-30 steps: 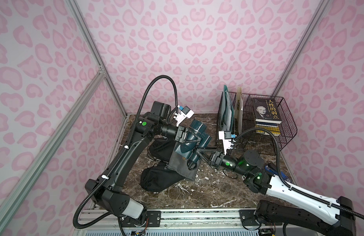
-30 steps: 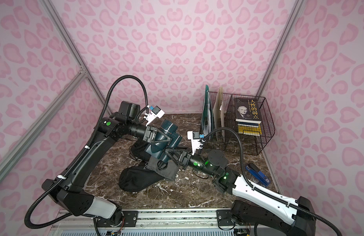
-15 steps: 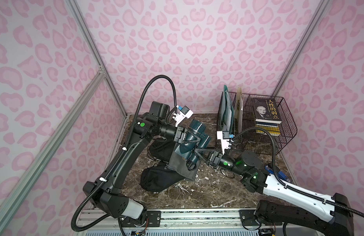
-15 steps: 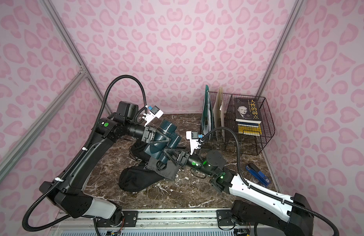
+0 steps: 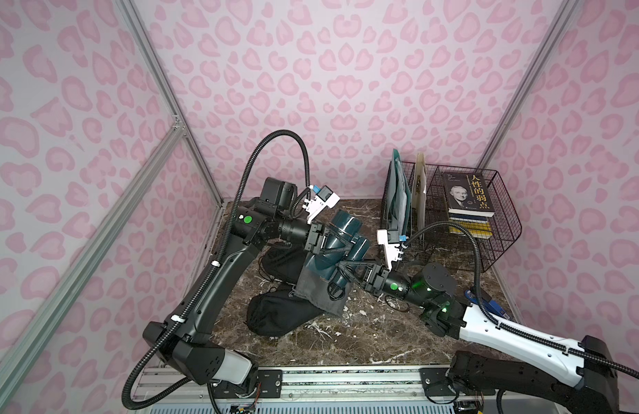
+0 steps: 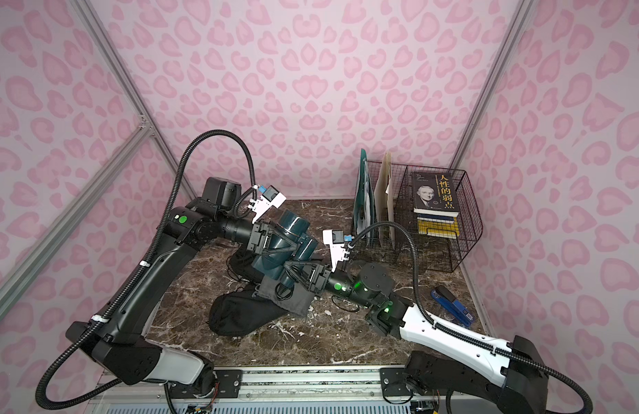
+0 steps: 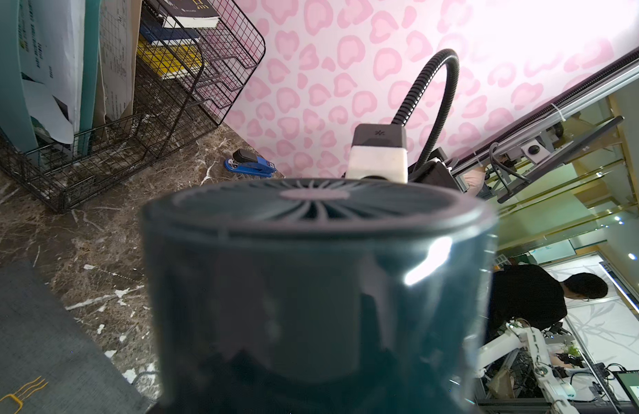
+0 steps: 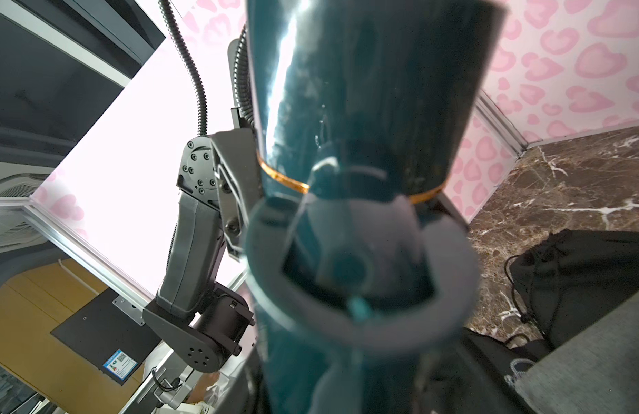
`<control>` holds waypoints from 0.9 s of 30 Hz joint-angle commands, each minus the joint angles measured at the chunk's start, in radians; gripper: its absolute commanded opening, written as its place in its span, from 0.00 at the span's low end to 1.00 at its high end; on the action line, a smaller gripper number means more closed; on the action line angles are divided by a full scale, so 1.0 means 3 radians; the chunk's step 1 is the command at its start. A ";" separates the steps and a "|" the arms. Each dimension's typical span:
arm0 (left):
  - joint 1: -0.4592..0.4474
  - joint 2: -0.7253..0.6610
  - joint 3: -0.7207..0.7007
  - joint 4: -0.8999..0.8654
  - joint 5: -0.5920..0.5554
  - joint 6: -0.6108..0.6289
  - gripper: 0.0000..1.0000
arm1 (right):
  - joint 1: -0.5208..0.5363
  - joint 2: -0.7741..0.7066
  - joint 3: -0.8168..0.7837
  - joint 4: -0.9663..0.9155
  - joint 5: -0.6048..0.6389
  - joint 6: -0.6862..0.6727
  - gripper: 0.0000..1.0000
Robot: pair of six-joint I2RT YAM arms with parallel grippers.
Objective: Pack away hair dryers
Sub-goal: Adjust the hair dryer.
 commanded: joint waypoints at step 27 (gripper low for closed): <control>0.0018 -0.0639 -0.0493 -0.0942 -0.2492 0.2685 0.71 | -0.0708 -0.1055 0.0089 -0.2018 0.0134 -0.0268 0.00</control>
